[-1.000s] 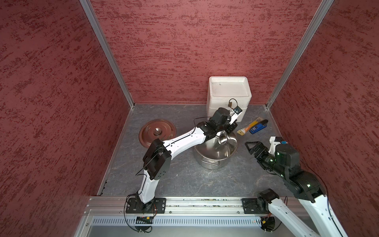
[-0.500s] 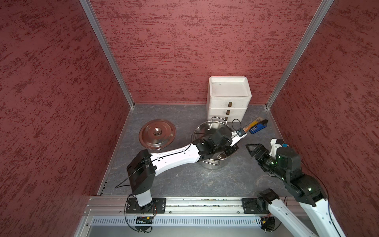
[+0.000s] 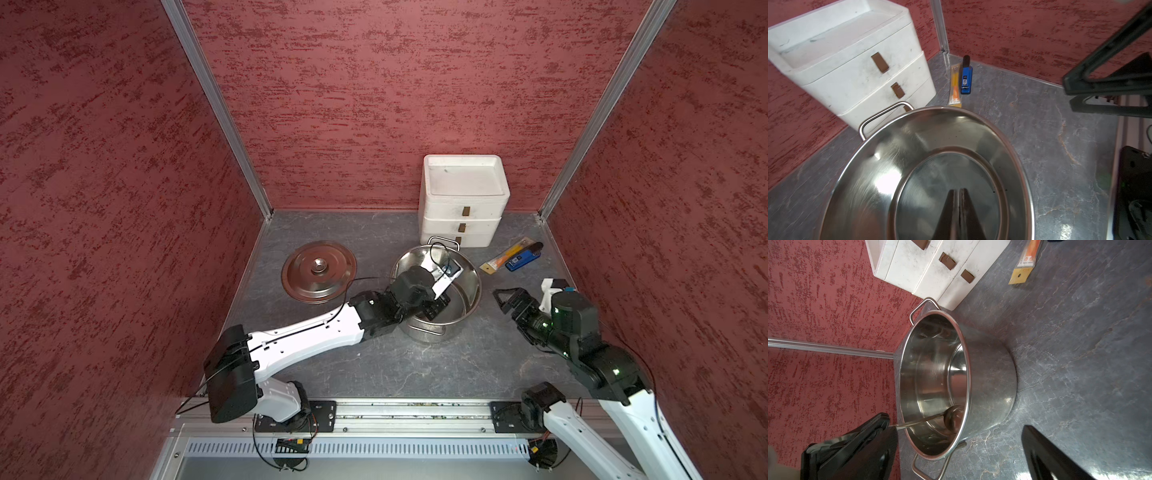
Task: Stir the soup with a spoon
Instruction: Stir the soup in the pan with a stick.
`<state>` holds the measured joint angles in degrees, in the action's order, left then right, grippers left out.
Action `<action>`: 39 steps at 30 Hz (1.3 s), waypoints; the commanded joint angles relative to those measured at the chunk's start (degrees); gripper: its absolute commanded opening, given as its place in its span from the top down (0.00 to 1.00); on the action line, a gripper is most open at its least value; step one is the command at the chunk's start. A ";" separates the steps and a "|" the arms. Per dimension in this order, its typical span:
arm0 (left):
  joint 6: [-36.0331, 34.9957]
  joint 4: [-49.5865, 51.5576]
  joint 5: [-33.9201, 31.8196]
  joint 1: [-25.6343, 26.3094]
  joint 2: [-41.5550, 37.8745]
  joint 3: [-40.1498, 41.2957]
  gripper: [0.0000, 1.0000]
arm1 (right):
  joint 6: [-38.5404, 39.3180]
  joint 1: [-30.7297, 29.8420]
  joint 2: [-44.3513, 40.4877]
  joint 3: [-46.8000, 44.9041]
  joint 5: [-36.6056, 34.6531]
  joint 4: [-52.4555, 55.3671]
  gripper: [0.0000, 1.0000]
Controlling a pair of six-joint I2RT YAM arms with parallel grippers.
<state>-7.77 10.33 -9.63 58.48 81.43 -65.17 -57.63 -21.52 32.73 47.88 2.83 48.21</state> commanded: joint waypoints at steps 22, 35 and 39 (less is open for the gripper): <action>-3.09 -5.66 10.20 -16.31 22.54 -20.67 1.00 | 0.81 -0.24 0.19 3.56 -1.72 1.89 0.02; -2.82 -4.43 12.08 -8.97 33.55 -34.85 1.00 | -0.11 -0.28 -2.61 2.11 -2.82 3.51 0.02; -3.33 -4.29 12.04 -6.13 32.67 -34.14 1.00 | -0.33 -0.28 -3.38 1.46 -2.74 3.52 0.02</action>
<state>-10.39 6.42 1.50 50.89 114.43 -98.26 -57.69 -21.52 30.09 49.80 1.19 50.89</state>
